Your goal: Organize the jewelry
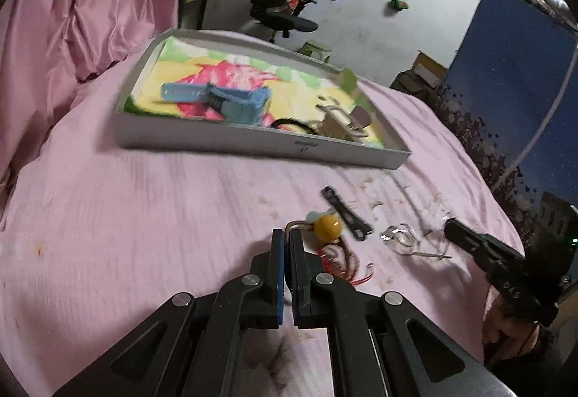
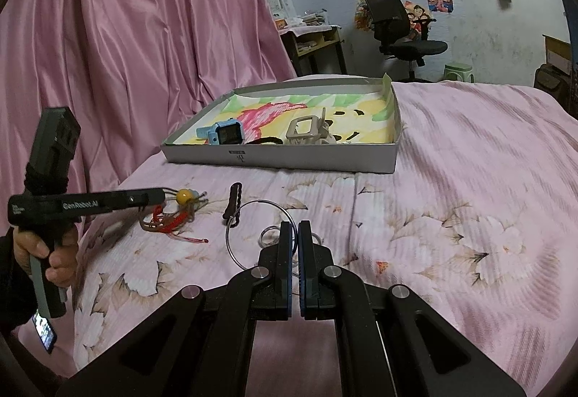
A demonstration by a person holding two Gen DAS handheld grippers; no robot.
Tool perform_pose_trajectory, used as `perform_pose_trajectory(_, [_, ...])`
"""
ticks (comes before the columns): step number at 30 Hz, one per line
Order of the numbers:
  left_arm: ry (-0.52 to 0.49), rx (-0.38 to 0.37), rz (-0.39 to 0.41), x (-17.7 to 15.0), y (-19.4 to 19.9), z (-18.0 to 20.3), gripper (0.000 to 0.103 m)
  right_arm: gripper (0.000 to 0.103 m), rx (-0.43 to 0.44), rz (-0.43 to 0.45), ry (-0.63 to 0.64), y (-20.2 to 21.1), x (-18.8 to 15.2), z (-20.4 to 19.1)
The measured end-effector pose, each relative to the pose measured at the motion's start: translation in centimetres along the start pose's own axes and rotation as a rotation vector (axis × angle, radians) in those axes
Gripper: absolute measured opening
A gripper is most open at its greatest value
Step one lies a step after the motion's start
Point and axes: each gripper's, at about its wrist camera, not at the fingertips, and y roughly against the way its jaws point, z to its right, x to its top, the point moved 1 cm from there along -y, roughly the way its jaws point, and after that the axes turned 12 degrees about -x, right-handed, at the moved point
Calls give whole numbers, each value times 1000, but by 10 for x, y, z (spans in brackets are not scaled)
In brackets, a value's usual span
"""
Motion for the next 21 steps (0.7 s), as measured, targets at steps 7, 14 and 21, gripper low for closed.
perform_pose_trajectory(7, [-56,-99,35,19,0,37,3,3,3,30,-7,0,4,0])
perform_pose_trajectory(14, [-81,-148,91,37,5,55,3,3,9,86,-2,-1,25,-2])
perform_pose_trajectory(21, [-73,-139,160,65,-6,46,3,3,-1,141,-26,-27,67,6])
